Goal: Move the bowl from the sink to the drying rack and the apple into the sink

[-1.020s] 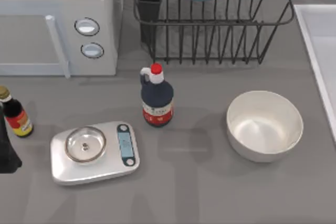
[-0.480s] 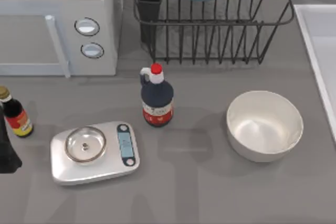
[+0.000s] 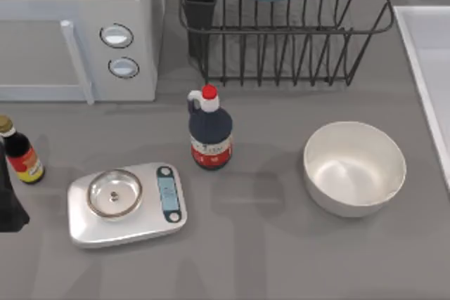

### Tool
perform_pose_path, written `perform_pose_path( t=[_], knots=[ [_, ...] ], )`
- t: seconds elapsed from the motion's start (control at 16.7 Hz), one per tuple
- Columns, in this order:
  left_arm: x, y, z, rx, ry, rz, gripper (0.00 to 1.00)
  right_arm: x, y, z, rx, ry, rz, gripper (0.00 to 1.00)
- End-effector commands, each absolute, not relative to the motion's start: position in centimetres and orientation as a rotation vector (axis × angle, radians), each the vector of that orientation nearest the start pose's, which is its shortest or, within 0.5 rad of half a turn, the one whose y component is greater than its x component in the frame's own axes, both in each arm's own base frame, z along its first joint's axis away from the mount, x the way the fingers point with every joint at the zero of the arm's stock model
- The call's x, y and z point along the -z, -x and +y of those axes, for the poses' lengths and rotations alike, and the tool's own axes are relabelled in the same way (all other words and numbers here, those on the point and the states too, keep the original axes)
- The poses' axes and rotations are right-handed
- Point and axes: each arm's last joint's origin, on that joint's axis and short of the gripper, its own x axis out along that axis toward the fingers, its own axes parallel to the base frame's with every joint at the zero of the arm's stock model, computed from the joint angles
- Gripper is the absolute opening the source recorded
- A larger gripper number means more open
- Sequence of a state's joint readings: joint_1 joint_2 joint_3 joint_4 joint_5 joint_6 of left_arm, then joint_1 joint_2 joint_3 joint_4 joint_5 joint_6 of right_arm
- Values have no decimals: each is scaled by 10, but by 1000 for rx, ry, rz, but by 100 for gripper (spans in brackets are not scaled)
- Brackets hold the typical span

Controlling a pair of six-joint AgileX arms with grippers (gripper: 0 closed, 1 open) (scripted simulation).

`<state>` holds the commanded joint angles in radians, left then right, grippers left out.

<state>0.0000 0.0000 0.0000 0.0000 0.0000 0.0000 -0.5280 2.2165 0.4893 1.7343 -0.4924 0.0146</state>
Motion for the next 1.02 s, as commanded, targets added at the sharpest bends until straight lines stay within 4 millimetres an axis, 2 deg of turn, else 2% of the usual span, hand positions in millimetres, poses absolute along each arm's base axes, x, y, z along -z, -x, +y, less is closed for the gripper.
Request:
perform_pose_path(
  t=[0.36,0.54,0.72,1.02],
  knots=[
    [-160,-106,-1,0,0,0,100,-59,-267,-136,10,0,-1,100],
    [-160,-106,-1,0,0,0,100,-66,-268,-134,13,1,0,100],
    [-160,-106,-1,0,0,0,100,-85,-268,-127,15,1,1,100],
    [-160,-106,-1,0,0,0,100,-131,-259,-102,16,4,0,100]
  ],
)
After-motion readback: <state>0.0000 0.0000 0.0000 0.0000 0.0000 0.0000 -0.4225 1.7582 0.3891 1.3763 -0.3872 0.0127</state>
